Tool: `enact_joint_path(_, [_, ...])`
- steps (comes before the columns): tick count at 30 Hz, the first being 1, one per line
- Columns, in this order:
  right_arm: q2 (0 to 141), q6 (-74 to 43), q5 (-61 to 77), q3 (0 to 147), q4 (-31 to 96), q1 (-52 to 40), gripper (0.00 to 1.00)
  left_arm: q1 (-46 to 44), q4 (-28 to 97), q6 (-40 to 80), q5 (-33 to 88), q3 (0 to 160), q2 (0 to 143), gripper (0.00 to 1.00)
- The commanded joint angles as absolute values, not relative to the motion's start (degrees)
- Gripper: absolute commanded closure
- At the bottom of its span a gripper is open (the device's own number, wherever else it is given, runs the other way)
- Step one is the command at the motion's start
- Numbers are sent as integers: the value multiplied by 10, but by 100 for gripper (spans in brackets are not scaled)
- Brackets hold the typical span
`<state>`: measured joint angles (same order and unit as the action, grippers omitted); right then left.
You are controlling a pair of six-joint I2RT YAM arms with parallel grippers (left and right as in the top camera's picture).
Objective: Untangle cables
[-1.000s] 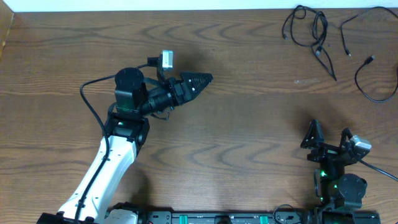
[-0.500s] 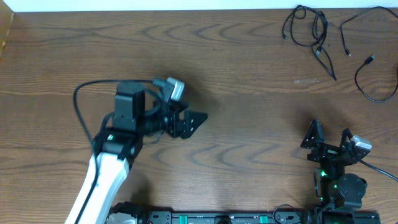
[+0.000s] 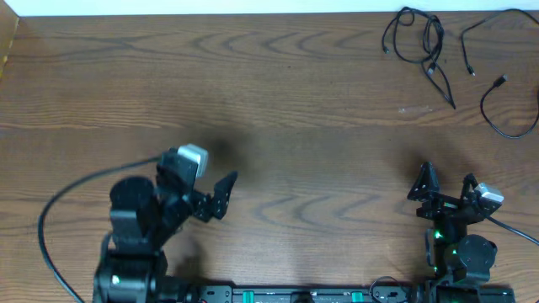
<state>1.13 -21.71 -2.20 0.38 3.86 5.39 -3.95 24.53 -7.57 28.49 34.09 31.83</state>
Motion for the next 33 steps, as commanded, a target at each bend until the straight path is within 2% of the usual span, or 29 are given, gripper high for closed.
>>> enact_joint_path(1, [11, -214, -27, 3, 41, 52, 1, -29, 208, -86, 274, 271, 254, 12])
enact_joint_path(11, [11, -214, -27, 3, 41, 52, 1, -29, -38, -78, 280, 65, 149, 12])
enact_joint_path(14, [11, -214, -27, 3, 41, 52, 1, -29, -75, -79, 277, 28, 128, 12])
enact_joint_path(25, [11, -214, -27, 3, 41, 52, 1, -29, -72, -86, 192, 2, 59, 12])
enact_joint_path(33, [11, -214, -27, 3, 41, 51, 1, -29, -47, -86, 73, 2, 46, 12])
